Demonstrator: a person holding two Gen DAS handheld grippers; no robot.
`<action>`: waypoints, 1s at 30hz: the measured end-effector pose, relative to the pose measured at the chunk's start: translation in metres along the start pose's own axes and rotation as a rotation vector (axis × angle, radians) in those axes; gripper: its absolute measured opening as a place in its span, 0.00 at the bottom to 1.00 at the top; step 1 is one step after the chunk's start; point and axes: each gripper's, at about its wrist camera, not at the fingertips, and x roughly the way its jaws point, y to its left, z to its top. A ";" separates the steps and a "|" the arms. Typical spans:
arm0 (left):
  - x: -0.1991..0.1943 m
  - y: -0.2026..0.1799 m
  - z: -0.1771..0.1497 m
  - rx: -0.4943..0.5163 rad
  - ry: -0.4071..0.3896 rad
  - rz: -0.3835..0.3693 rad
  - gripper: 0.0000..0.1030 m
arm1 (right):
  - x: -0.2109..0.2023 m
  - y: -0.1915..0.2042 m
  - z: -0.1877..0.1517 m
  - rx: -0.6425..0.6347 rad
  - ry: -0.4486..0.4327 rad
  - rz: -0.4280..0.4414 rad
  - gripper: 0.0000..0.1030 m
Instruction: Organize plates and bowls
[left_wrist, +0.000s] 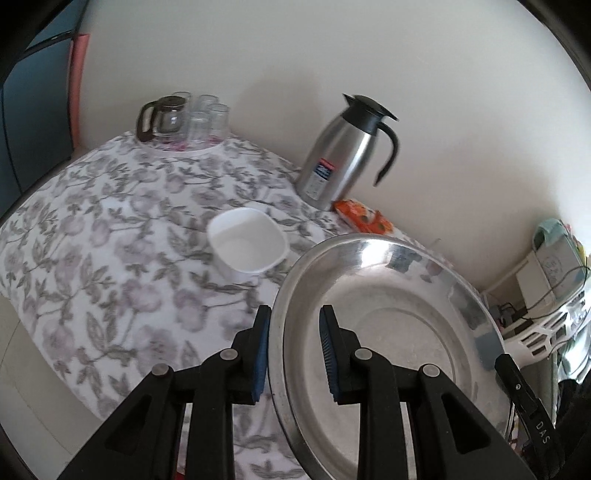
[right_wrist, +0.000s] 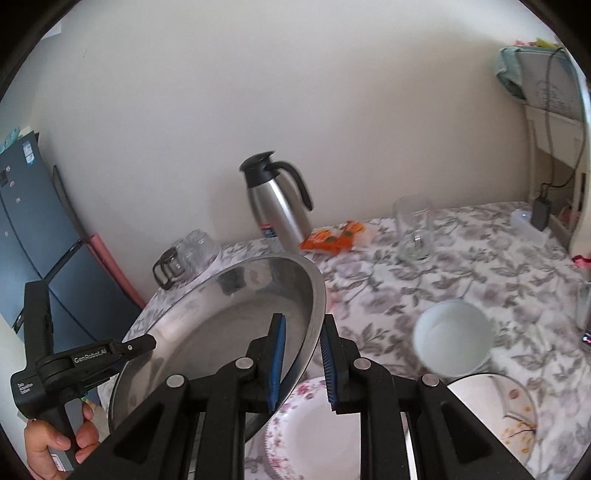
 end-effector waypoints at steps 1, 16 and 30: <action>0.001 -0.005 -0.001 0.007 0.002 -0.002 0.25 | -0.002 -0.004 0.000 0.004 -0.003 -0.005 0.20; 0.037 -0.052 -0.028 0.067 0.086 -0.076 0.25 | -0.018 -0.073 -0.010 0.087 0.020 -0.070 0.20; 0.073 -0.027 -0.046 0.011 0.204 -0.015 0.25 | 0.045 -0.088 -0.053 0.066 0.273 -0.151 0.20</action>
